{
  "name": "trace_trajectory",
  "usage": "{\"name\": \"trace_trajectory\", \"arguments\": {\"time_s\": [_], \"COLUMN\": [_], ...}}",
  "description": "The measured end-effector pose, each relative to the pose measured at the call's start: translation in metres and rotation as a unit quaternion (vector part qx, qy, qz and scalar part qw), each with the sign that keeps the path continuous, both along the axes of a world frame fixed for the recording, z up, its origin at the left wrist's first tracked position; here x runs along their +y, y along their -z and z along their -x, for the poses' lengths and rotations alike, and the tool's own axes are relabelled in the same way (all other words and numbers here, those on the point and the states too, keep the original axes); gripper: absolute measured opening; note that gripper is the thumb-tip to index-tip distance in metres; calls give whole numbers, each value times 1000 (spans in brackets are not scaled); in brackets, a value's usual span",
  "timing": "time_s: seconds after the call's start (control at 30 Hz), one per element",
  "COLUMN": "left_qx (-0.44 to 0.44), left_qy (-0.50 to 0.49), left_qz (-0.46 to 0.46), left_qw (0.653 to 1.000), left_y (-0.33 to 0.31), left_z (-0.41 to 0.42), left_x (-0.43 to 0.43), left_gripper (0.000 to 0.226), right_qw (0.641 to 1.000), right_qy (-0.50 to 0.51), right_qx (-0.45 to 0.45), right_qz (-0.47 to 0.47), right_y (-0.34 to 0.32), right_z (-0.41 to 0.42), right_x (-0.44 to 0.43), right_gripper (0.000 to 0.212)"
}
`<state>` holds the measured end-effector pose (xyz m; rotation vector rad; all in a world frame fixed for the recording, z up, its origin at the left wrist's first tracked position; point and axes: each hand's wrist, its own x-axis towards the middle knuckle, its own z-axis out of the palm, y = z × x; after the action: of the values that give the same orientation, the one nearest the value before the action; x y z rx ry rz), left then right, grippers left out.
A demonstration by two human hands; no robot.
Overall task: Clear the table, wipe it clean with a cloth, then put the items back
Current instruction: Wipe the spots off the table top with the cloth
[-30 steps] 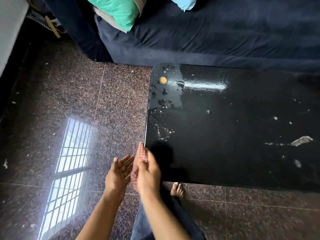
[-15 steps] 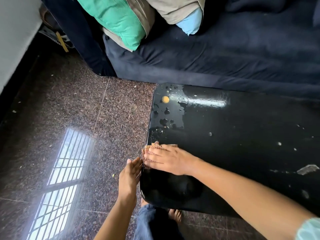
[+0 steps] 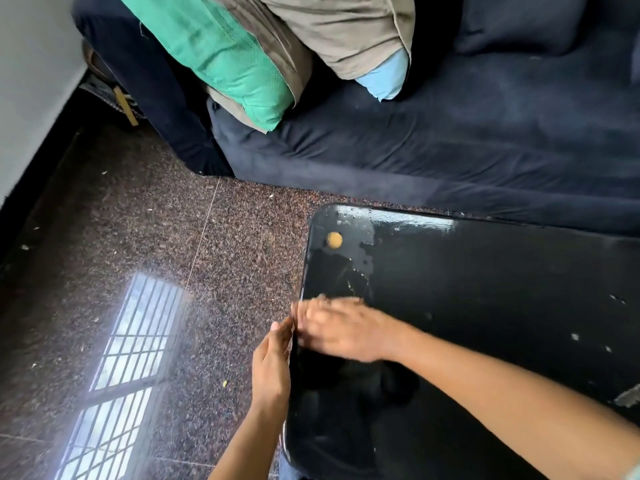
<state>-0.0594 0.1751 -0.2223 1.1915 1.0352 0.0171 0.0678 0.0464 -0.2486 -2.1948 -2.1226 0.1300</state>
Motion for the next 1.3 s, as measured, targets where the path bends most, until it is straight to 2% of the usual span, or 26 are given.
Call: {"name": "trace_trajectory", "arguments": {"time_s": [0.07, 0.2, 0.43, 0.6, 0.77, 0.87, 0.9, 0.93, 1.0, 1.07, 1.17, 1.23, 1.3], "left_qx": [11, 13, 4, 9, 11, 10, 11, 15, 20, 20, 7, 12, -6], "left_qy": [-4, -29, -46, -34, -23, -23, -21, -17, -1, 21, 90, 175, 243], "left_qz": [-7, -16, -41, -37, -32, -27, -28, -32, -58, -83, -117, -101, -23], "left_qw": [1000, 999, 998, 999, 999, 999, 999, 999, 998, 996, 989, 979, 970], "left_y": [4, 10, 12, 14, 6, -2, -4, -5, -7, -11, -22, -35, -52], "left_z": [-7, -21, -62, -74, -76, -77, -77, -78, -77, -77, -77, -80, -87], "left_x": [4, 4, 3, 9, 11, 11, 12, 12, 13, 13, 9, 5, -3], "left_gripper": [36, 40, 44, 44, 42, 41, 41, 39, 35, 29, 15, 22, 28], "right_qw": [997, 996, 996, 977, 916, 879, 848, 800, 707, 689, 647, 651, 670], "right_qy": [-71, -59, 60, 197, 381, 403, 414, 432, 441, 453, 560, 609, 627], "right_qx": [-41, -63, -53, -44, 71, 168, 229, 321, 463, 487, 497, 444, 387], "right_qz": [5, -10, 34, 76, 106, 192, 239, 265, 302, 288, 144, 88, 85], "right_y": [9, 17, 4, -15, -39, -66, -74, -82, -90, -95, -92, -86, -81], "right_z": [-2, -32, -95, -144, -126, -101, -93, -85, -78, -77, -71, -64, -57], "right_x": [-3, 4, 28, 40, 38, 34, 33, 29, 23, 15, 5, 7, 14], "right_gripper": [38, 42, 56, 56, 52, 35, 21, 8, 23, 22, 21, 26, 30]}}
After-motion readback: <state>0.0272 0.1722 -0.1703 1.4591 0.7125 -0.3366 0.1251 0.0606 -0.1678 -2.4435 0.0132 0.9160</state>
